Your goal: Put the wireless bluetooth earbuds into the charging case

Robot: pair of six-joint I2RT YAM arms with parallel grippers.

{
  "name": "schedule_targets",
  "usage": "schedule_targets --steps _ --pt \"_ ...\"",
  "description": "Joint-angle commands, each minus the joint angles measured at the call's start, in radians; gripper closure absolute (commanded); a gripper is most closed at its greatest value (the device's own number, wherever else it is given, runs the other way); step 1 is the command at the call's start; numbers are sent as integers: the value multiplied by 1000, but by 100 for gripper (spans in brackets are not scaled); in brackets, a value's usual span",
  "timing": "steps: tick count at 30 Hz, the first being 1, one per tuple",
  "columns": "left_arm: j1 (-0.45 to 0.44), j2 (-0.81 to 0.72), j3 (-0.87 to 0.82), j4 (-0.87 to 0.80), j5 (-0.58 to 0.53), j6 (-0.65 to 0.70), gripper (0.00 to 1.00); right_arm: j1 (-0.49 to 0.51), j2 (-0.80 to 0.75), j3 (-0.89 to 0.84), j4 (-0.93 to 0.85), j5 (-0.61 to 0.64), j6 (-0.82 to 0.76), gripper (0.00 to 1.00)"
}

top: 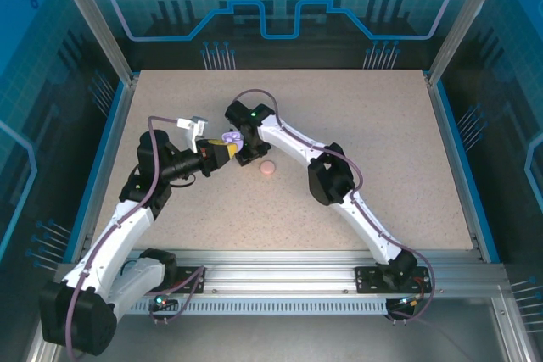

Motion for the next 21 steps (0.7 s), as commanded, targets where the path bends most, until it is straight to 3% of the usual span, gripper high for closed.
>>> schedule_targets --steps 1,12,21 --pt "12 -6 0 -4 2 17 90 20 67 21 -63 40 -1 64" --pt "12 1 -1 0 3 16 90 8 43 12 -70 69 14 82" --pt "12 2 -3 1 3 12 90 -38 -106 -107 22 -7 39 84"
